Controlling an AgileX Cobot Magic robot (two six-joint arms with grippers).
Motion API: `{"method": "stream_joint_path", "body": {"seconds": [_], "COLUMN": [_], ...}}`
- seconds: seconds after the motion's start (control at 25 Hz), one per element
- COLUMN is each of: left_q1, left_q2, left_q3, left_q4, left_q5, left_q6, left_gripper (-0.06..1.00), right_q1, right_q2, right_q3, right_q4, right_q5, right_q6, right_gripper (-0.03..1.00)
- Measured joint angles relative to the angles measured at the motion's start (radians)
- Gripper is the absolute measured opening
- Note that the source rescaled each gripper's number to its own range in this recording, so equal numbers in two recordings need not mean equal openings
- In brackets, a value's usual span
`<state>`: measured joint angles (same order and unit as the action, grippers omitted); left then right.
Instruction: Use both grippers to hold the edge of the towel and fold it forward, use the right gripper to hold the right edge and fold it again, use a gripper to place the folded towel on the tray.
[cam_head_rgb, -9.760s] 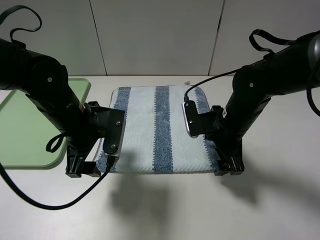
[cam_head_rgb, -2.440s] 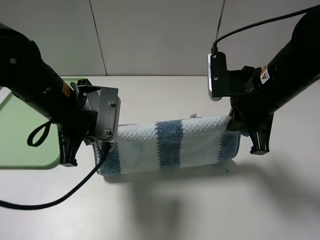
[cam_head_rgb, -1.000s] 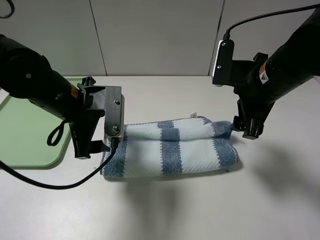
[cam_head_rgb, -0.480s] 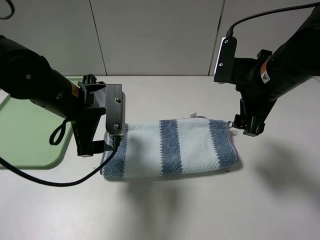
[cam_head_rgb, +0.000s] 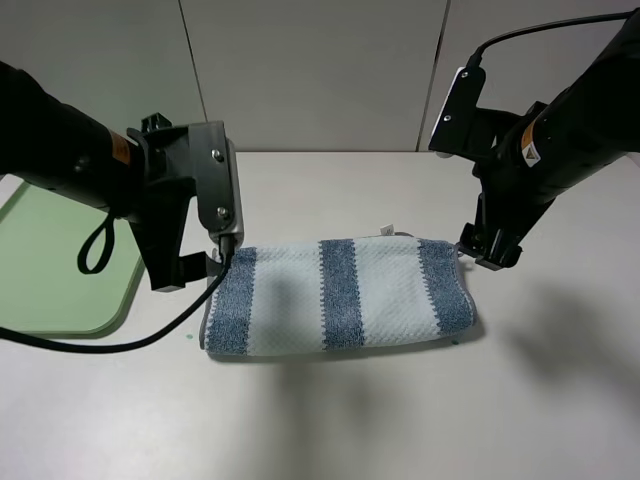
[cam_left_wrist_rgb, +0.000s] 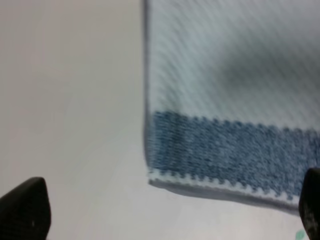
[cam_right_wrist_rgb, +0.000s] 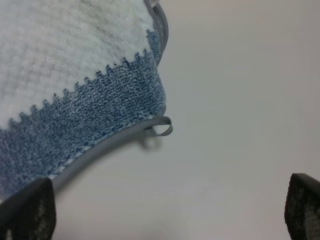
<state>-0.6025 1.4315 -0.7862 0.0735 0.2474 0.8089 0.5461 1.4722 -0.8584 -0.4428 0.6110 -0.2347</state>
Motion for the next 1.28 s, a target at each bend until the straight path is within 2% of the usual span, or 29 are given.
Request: {"method": "stream_joint_path", "body": {"seconds": [0.36,0.72,0.88,1.12,1.28], "left_q1": [0.0,0.0,0.0,0.001,0.032], "left_q2": [-0.168,-0.238,-0.239,-0.274,-0.382], "left_q3": [0.001,0.001,0.001,0.001,0.001], "left_q4": [0.0,0.0,0.005,0.153,0.195], "left_q5": [0.078,0.14,0.195,0.333,0.417], "left_q6": [-0.248,-0.409,-0.492,-0.665,-0.776], "left_gripper": [0.99,0.97,0.96,0.91,0.9], "right_q1": [0.0,-0.001,-0.033,-0.039,-0.039], "right_q2": [0.0,0.001,0.028,0.046,0.047], "right_q3": [-0.012,-0.012,-0.015,-0.023,-0.023], "right_q4": [0.024,0.152,0.241,0.316,0.363], "right_q5": [0.082,0.109,0.11,0.079,0.062], "right_q6": [0.27,0.467,0.514,0.522,0.522], "right_gripper": [1.0,1.0,1.0,1.0,1.0]}}
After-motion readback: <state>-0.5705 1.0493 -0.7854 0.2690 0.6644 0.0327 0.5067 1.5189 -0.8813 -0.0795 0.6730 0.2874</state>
